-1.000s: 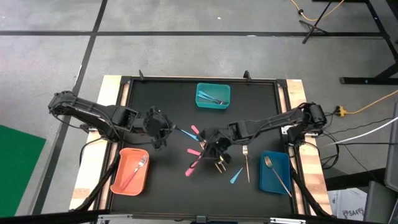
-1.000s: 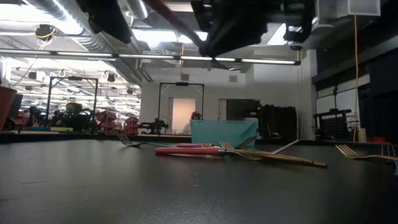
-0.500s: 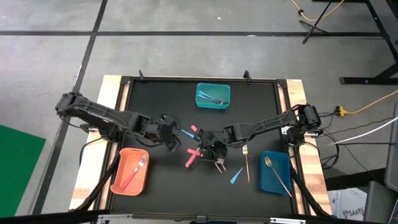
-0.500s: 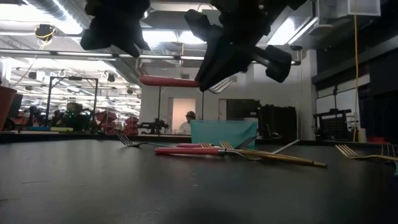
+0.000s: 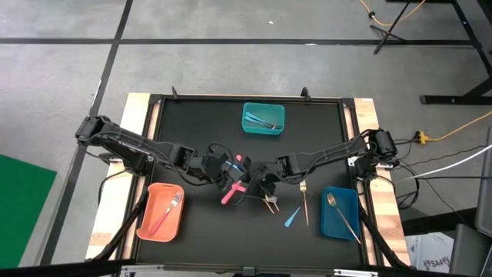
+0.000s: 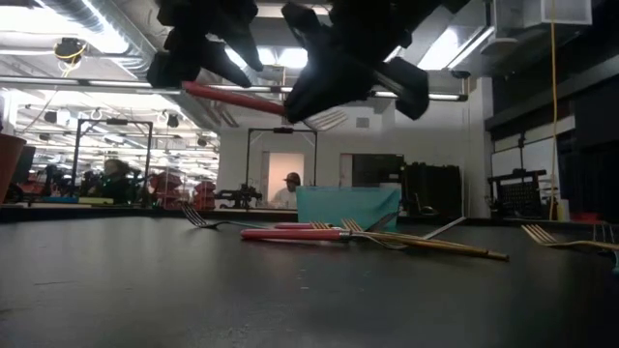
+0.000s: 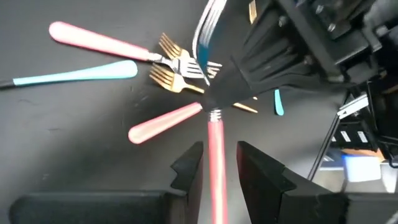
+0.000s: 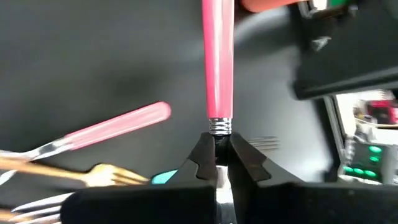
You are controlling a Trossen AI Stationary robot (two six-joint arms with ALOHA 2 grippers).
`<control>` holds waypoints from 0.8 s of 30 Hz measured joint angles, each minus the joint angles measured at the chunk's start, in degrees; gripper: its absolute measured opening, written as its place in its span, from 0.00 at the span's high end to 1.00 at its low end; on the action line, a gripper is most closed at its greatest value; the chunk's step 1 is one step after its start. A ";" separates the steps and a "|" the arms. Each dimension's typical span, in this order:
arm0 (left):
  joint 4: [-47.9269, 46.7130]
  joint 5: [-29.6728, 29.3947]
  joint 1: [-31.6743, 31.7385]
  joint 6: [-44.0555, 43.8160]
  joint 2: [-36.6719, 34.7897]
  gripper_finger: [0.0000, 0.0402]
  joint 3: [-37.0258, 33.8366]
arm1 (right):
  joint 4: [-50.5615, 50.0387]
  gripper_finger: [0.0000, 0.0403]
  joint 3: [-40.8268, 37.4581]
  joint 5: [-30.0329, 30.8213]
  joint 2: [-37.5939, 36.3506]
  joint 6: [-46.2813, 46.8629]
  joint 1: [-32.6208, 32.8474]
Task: Sort silverware by color (type)
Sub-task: Put the pink fork into the orange bin
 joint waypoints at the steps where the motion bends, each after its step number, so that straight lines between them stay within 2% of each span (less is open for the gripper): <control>1: 0.14 0.19 0.00 -0.05 0.00 0.77 0.00 | 0.84 0.98 0.00 0.51 0.00 -0.01 0.00; 8: 0.46 0.57 0.00 0.10 -0.04 0.77 0.00 | 6.23 0.98 -0.01 1.19 0.00 -0.06 0.02; 24: 0.05 0.61 0.00 0.42 -0.04 0.77 0.00 | 8.80 0.98 -0.01 1.18 0.00 -0.17 0.02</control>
